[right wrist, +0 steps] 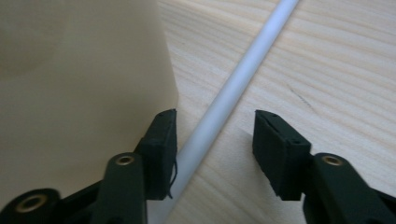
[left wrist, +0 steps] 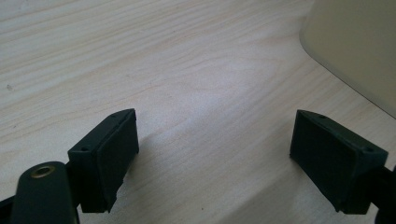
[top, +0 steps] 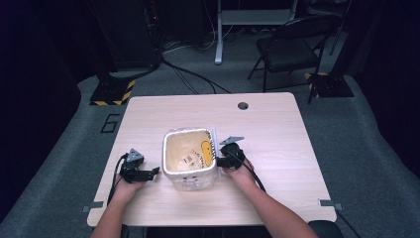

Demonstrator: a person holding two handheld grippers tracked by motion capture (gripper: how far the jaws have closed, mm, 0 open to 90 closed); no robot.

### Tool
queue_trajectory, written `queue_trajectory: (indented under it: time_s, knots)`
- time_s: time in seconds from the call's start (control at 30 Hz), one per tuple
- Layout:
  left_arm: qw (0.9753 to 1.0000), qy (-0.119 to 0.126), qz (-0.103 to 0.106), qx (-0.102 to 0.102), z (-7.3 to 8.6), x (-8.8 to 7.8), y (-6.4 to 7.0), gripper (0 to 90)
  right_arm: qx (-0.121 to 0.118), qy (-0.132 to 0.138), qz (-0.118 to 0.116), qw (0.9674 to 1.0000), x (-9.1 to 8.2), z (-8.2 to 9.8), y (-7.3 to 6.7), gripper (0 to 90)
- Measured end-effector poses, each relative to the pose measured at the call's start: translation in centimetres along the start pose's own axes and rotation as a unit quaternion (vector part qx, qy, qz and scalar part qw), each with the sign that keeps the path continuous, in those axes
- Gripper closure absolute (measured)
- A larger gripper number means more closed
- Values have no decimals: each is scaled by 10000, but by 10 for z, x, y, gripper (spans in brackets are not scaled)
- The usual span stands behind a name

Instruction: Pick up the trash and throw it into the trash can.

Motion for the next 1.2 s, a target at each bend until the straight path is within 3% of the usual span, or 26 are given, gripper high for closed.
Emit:
queue_trajectory:
  time_s: [0.4, 0.8, 1.2]
  knots:
    - [10000, -5, 1, -11, 0, 0, 0, 151, -196, -77, 304, 9993, -2, 2, 12, 775]
    - [10000, 3, 1, -5, 0, 0, 0, 151, -191, -92, 303, 9993, -11, 4, 21, 788]
    - [10000, -1, -4, -18, 0, 0, 0, 151, -125, 198, 292, 9993, -43, -8, 36, 786]
Point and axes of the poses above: each handheld gripper's, and its own axes: x roughly forward along the jaws, z roughly out of its underside, y roughly to its right, the point moved 9 cm from there along x, roughly forward along the jaws, and after that the axes turned 6 degrees about -x, right-handed, at the moved point
